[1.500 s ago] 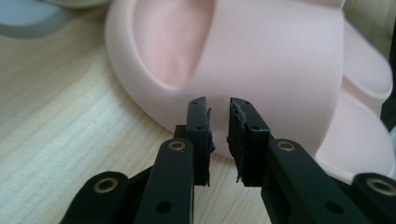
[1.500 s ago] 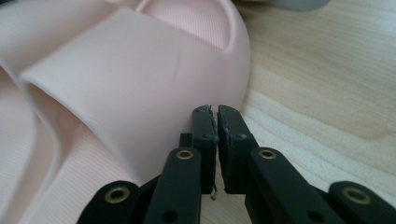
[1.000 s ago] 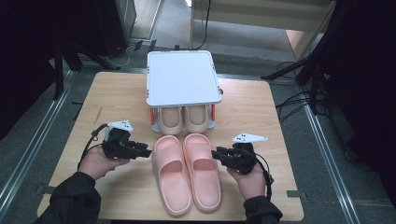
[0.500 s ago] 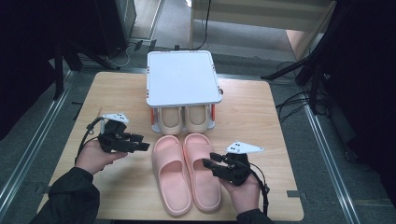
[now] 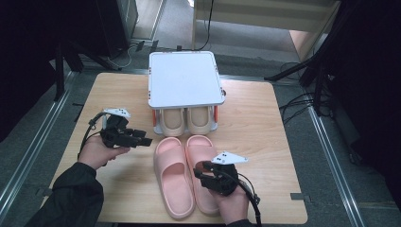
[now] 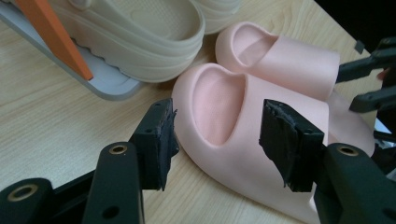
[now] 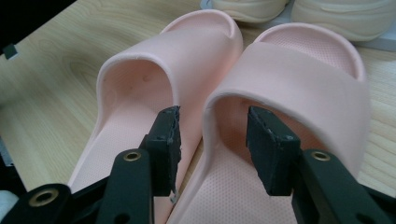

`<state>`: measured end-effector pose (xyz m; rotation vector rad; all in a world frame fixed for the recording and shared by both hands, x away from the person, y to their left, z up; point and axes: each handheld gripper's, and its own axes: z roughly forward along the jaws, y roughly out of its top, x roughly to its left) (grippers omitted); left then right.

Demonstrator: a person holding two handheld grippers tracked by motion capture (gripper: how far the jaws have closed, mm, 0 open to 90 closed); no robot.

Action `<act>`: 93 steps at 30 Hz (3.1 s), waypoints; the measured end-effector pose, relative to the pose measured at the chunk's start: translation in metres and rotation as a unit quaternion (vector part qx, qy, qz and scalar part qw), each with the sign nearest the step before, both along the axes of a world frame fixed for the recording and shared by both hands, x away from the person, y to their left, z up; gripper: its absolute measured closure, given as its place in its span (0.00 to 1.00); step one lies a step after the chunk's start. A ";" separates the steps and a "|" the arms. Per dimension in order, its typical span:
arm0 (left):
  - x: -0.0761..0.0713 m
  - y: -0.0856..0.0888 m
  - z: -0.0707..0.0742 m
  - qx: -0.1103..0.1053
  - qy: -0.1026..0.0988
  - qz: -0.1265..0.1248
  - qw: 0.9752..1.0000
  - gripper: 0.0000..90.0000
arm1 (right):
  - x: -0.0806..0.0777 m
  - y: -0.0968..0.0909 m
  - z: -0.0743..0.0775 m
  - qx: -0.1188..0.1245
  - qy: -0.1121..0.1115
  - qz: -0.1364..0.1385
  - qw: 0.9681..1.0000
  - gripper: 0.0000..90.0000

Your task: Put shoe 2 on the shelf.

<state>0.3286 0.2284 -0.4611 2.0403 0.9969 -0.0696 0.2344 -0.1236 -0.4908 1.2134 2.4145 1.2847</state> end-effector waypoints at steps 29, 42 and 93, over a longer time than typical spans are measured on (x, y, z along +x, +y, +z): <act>0.012 0.003 0.000 -0.004 -0.004 0.000 1.000 0.51 | 0.006 0.044 -0.025 -0.020 0.014 -0.058 0.998 0.44; 0.012 0.003 0.001 -0.006 -0.012 -0.002 1.000 0.53 | 0.014 0.057 -0.030 -0.028 0.008 -0.096 0.995 0.55; -0.006 0.032 -0.001 -0.006 -0.030 0.049 0.998 0.55 | 0.038 0.018 0.008 -0.026 0.064 0.184 0.980 0.83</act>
